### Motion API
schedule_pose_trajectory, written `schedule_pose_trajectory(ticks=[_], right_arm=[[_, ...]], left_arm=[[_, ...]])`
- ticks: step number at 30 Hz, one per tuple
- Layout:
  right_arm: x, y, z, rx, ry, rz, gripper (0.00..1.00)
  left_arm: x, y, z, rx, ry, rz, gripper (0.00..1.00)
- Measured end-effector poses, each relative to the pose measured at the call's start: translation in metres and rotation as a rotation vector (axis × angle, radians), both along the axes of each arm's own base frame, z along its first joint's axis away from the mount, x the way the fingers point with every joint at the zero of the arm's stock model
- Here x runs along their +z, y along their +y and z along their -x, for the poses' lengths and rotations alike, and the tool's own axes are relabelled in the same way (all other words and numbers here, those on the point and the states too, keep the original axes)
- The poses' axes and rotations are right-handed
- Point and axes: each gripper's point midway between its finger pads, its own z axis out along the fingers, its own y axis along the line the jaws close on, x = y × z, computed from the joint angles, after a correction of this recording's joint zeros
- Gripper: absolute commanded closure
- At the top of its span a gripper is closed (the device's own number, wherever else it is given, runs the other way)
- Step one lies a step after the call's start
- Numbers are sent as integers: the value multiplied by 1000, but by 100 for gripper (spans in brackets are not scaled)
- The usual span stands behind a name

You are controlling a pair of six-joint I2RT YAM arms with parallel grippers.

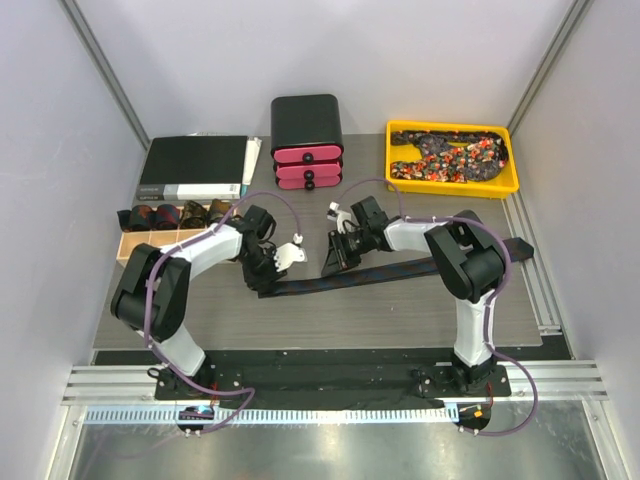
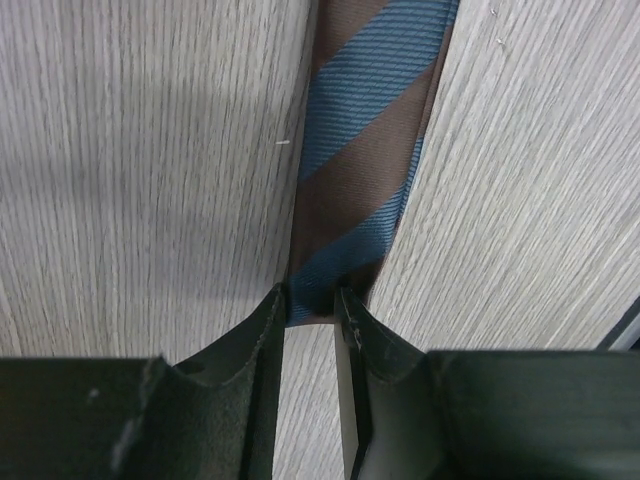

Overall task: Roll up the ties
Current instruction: Roll the tie at the center of the board.

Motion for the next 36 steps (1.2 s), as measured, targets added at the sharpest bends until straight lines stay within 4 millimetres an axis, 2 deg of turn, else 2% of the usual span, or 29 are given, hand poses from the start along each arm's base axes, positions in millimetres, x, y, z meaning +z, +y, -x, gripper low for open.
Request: schedule_pose_trajectory(ticks=[5,9,11,12,15,18,21,23,27,33,36], right_arm=[[1,1,-13,8,-47,16,84],[2,0,-15,14,-60,27,84],[5,-1,-14,9,-63,30,83],[9,-2,-13,3,-63,28,83],[28,2,-11,-13,-73,-1,83],[54,15,-11,-25,-95,-63,83],[69,34,-3,-9,-97,-121,83],[71,44,3,1,-83,-139,83],[59,56,10,13,-43,-148,83],[6,50,11,-13,50,-68,84],[3,51,12,-13,79,-76,84]], left_arm=[[0,0,-6,-2,9,-25,73],[2,1,-11,-13,-12,-21,48],[6,3,-14,-12,-22,-6,43],[10,5,-15,-7,-29,11,39],[26,10,-19,3,-69,53,36],[39,13,-20,1,-111,87,33],[36,13,-10,-17,-100,104,29],[30,13,-2,-22,-77,109,28],[21,14,9,-25,-44,113,25],[11,16,13,-43,-39,109,26],[6,16,13,-48,-34,107,27]])
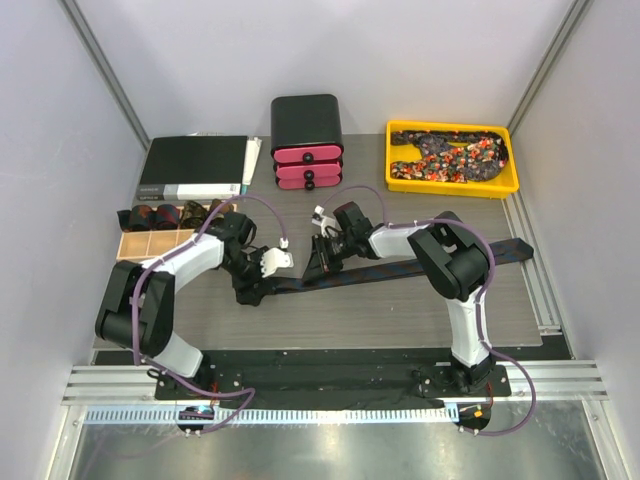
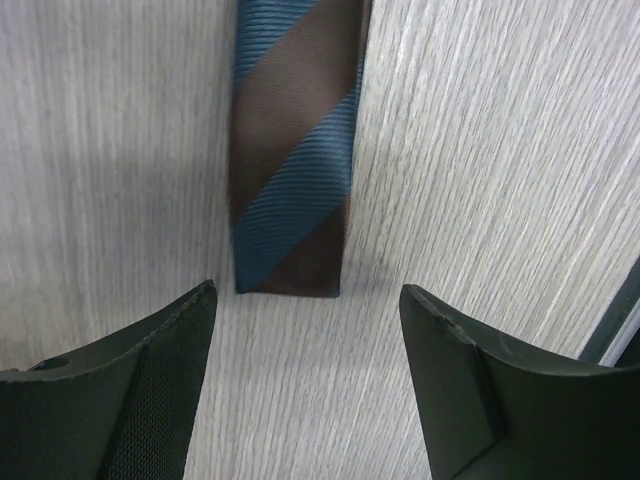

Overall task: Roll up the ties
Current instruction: Roll the tie at the center of the board.

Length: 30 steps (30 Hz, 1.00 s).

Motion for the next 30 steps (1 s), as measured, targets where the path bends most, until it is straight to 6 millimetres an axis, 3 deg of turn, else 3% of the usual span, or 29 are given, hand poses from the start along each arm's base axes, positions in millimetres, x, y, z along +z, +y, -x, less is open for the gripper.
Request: schedule_pose_trajectory(ticks=[7,12,14,20,25,30], right_arm=[[0,1,-1,-1,-1,-1,84],[-1,1,-1,-1,-2,-1,84],[0,1,-2,-1,-2,-1,84],[0,2,-3,-4,-4,3,85],[0,4,-7,-11,-10,8,85],[1,4,-8,-13,-11,10,85]], left_arm=[[-3,-1,-7,-9,-26,3,33],[-4,-3,-12,-13,-37,9,61],[-2,-4,-11,-13,-31,13,68],[22,-19,-20,-11,-26,66,71],[46,-49,-27,-42,-52,121,72],[44,-77,-21,-70,-21,138,73]])
